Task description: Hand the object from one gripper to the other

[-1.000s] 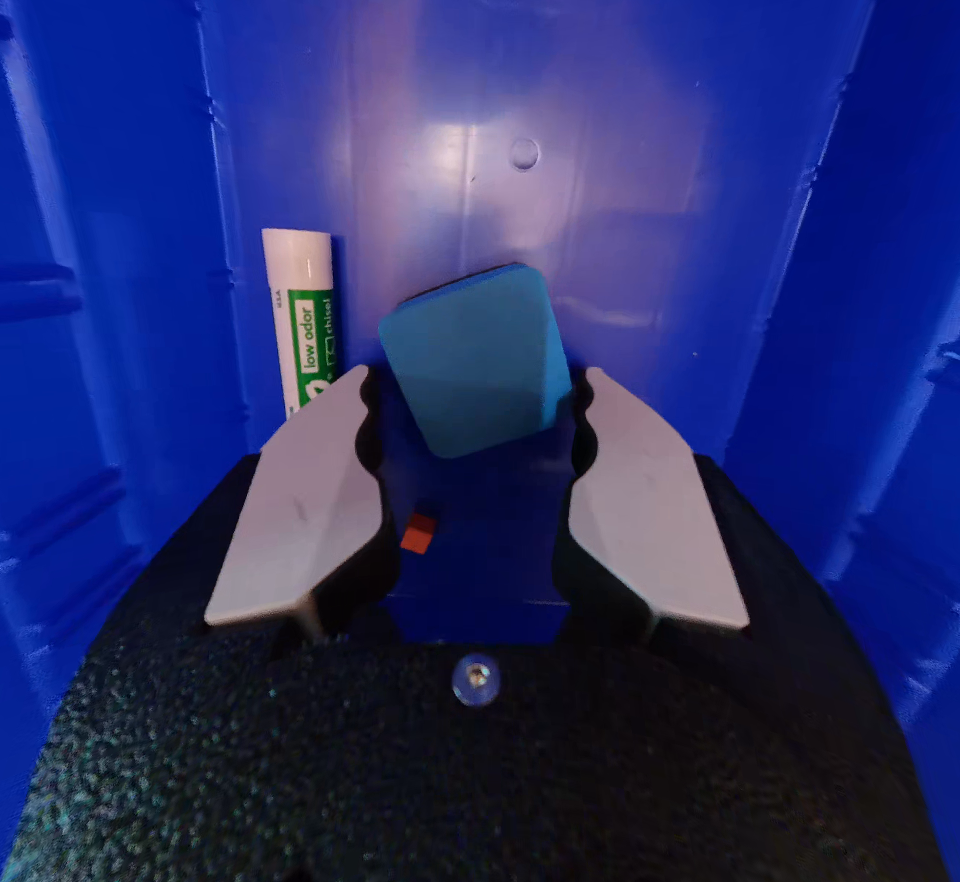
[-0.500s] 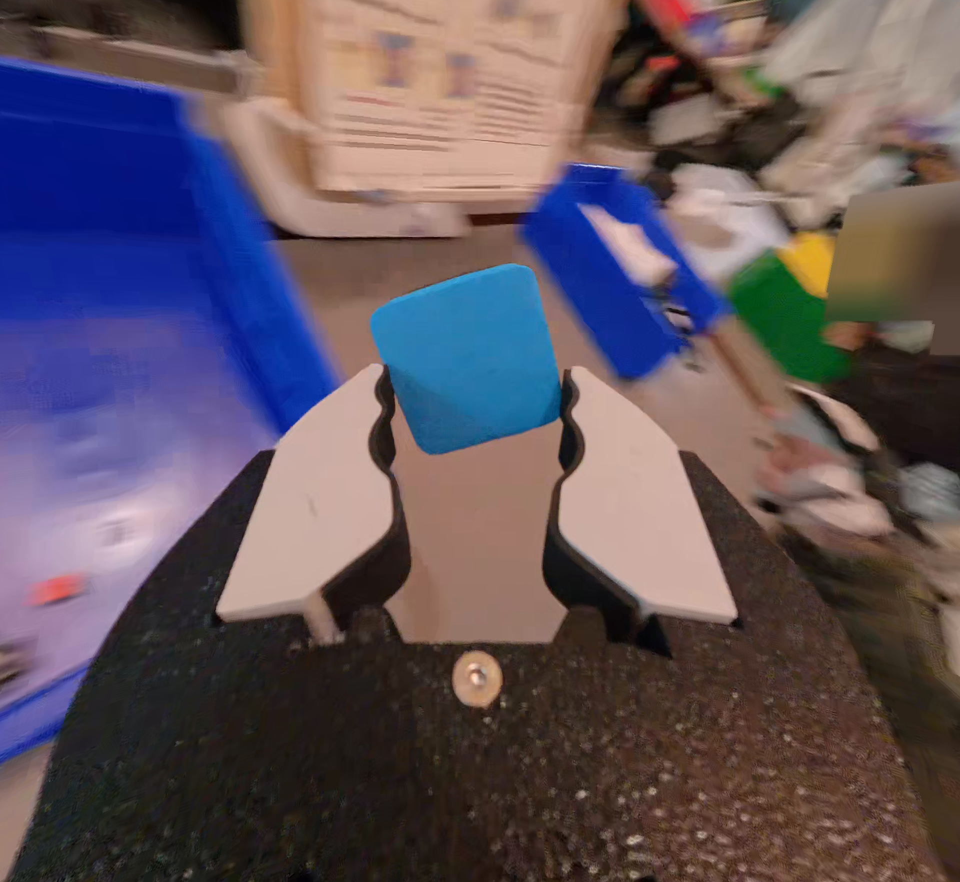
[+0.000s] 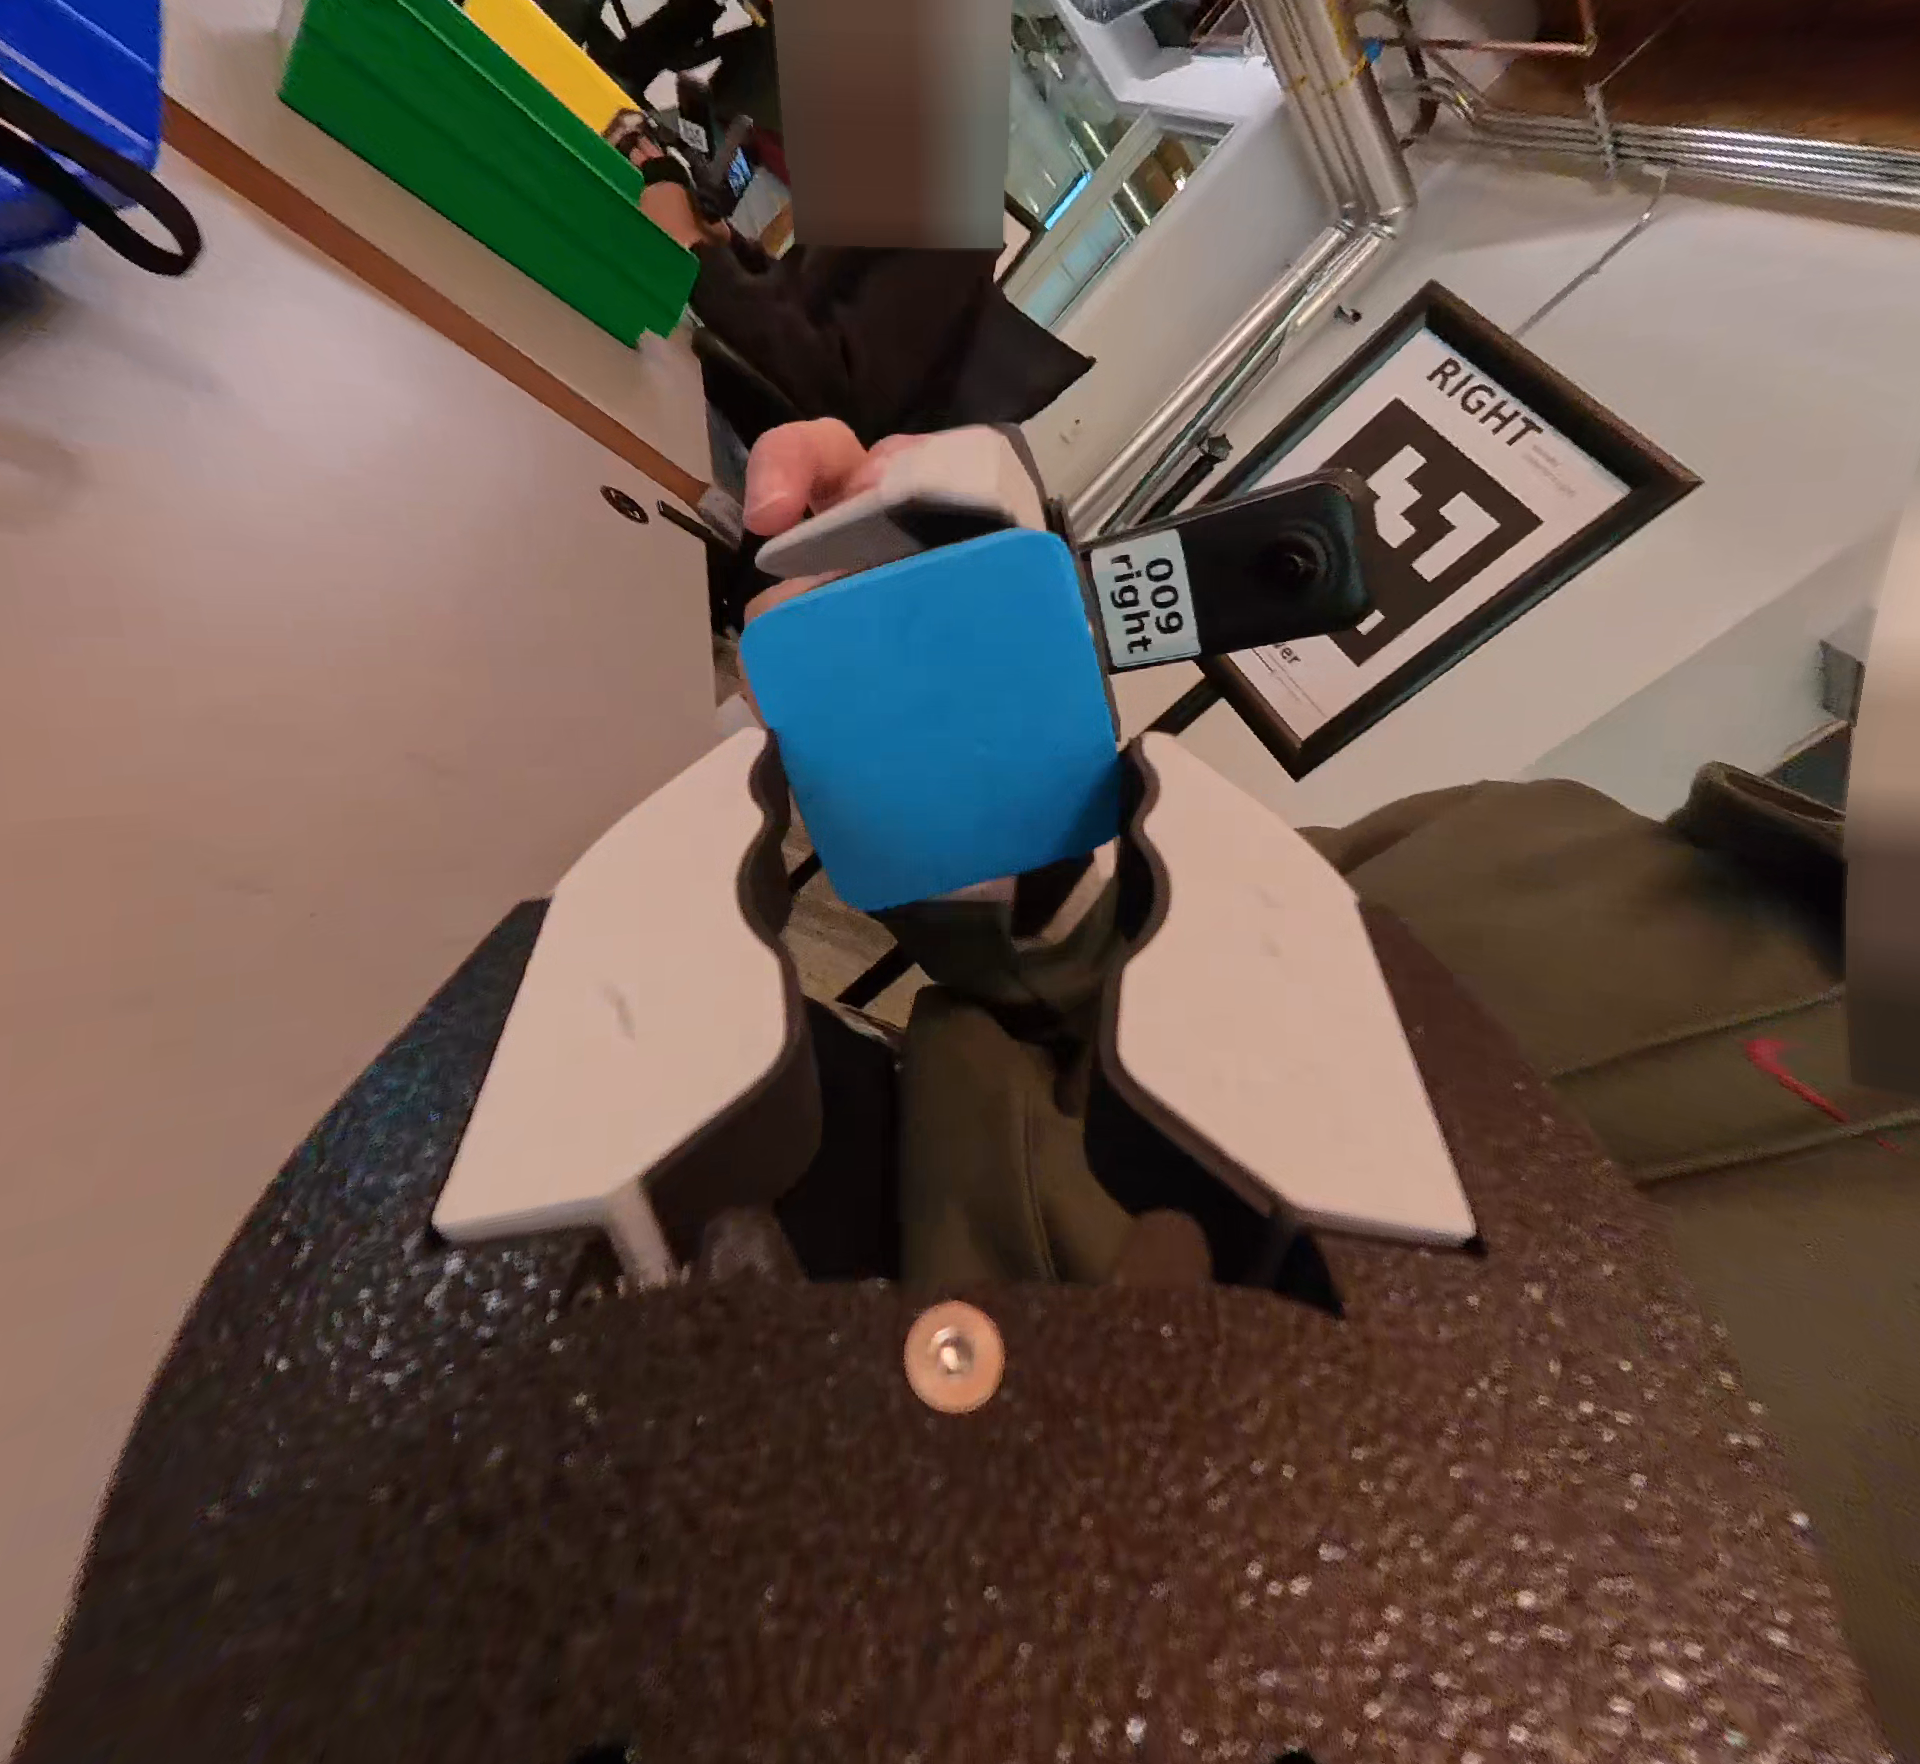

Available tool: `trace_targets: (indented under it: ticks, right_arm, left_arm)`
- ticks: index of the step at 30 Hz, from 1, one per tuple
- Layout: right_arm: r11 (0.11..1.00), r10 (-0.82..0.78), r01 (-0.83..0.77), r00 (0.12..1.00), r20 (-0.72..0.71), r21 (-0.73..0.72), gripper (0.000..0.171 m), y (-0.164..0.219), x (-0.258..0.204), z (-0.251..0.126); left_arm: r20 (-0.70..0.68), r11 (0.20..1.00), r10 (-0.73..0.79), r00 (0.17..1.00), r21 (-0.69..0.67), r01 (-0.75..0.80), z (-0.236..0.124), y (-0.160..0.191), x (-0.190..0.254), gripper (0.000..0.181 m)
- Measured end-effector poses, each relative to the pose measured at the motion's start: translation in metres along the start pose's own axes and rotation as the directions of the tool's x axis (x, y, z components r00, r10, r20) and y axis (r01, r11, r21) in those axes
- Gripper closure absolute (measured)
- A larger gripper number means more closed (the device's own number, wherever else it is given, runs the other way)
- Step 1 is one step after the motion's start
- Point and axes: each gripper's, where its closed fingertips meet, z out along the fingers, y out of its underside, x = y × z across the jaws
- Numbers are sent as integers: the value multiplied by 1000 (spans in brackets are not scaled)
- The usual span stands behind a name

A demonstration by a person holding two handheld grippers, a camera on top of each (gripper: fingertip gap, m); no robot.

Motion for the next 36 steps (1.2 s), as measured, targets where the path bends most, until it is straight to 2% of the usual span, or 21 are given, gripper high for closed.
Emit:
trace_targets:
  ticks: [3,8,10,12,15,17,19,22,26,30,34,36]
  right_arm:
    - [999,-40,40,999,-9,-15,113,2,0,0]
    - [999,-16,17,1000,21,-29,114,10,-2,9]
    - [998,-21,22,1000,7,-59,114,16,1,11]
    - [986,-87,81,996,-35,-144,114,30,10,9]
    - [894,-296,238,950,-101,-379,114,60,35,-2]
    - [783,-438,344,897,-65,-519,114,80,43,-8]
    - [703,-517,412,856,-20,-580,115,92,42,-7]
    - [677,-540,458,841,33,-576,115,97,30,3]
    - [690,-539,470,841,42,-550,115,98,18,14]
    - [673,-555,500,829,75,-546,115,103,13,15]
    - [672,-546,506,832,100,-541,114,109,10,14]
    - [709,-505,475,858,95,-522,114,109,7,14]
  left_arm:
    - [-5,1000,0,1000,-12,0,2,5,2,120]
    - [3,999,-31,1000,10,31,-6,6,-6,120]
    - [44,1000,-20,999,10,20,-8,5,-13,120]
    - [159,999,5,987,35,-11,-12,0,-28,122]
    - [397,992,85,914,53,-115,-27,-11,-53,122]
    - [530,981,147,835,29,-191,-35,-16,-63,122]
    - [594,972,207,777,-35,-232,-34,-14,-66,125]
    - [633,960,270,725,-116,-257,-26,-7,-69,130]
    - [681,947,320,658,-219,-234,-24,7,-85,137]
    - [661,944,331,673,-230,-238,-17,13,-89,157]
    - [650,929,369,664,-272,-250,-17,18,-94,157]
    - [635,930,367,680,-276,-244,-17,20,-94,158]
